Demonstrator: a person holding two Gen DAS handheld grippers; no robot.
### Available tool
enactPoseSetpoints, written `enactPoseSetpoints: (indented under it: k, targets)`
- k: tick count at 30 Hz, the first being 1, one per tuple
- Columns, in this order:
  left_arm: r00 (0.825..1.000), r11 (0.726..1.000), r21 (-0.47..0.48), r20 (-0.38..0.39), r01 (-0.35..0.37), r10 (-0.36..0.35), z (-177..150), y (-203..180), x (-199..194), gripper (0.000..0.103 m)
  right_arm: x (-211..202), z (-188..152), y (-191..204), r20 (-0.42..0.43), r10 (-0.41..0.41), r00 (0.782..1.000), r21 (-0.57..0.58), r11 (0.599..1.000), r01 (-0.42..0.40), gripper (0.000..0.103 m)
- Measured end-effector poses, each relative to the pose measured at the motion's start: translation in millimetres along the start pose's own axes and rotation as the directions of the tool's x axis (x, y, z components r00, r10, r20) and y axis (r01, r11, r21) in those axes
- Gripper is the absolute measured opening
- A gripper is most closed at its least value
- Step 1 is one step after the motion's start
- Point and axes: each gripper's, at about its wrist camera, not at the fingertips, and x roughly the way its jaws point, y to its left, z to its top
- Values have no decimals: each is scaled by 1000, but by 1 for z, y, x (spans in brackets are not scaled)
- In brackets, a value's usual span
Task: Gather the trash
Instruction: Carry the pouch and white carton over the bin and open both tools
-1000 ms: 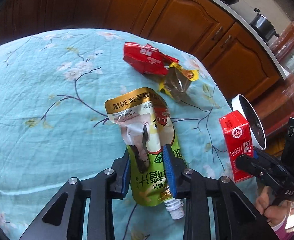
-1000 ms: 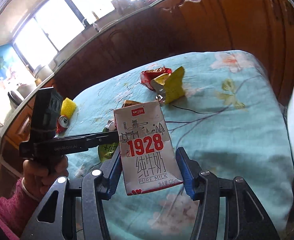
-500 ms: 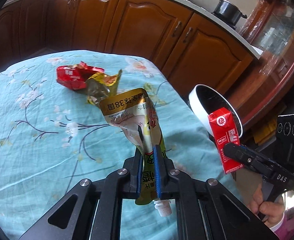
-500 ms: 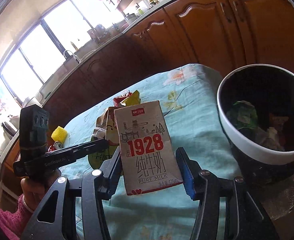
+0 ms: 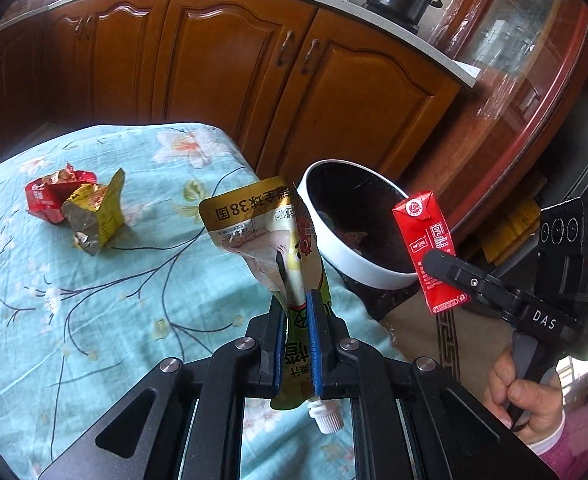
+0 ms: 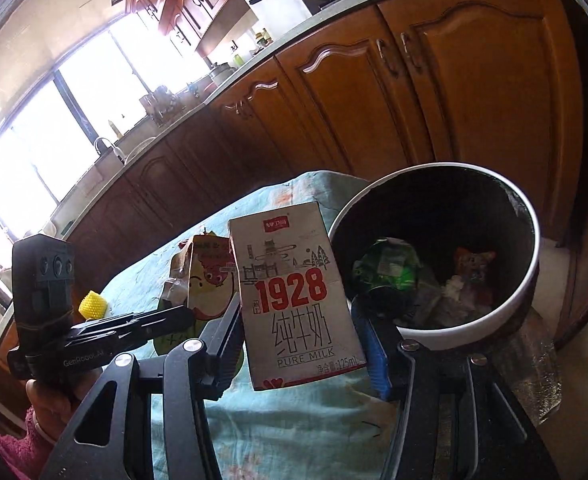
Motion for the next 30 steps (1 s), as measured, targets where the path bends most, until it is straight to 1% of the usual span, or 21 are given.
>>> enactPoseSetpoints:
  k: [7,14,20,25,30]
  targets:
    - [999,999,27,-20,28,-28,14,-16,23,8,-12,7,-20,17,-44,999,24,999,43,53]
    - [998,998,38,-32,54,-53,30,-25,44,8,-15,13,-36,21,-79,997,41,996,78,53]
    - [996,997,35,-44,74,-73,46,-30,62,8,-11,22,-48,18,-130,991,42,991,129,53]
    - [995,996,13,-56,89,-88,61,-31,80,8,-8,30,-56,10,-154,988,39,987,154,53]
    - [994,996,10,-66,94,-93,72,-33,94,8,-7,37,-61,13,-170,985,36,985,170,53]
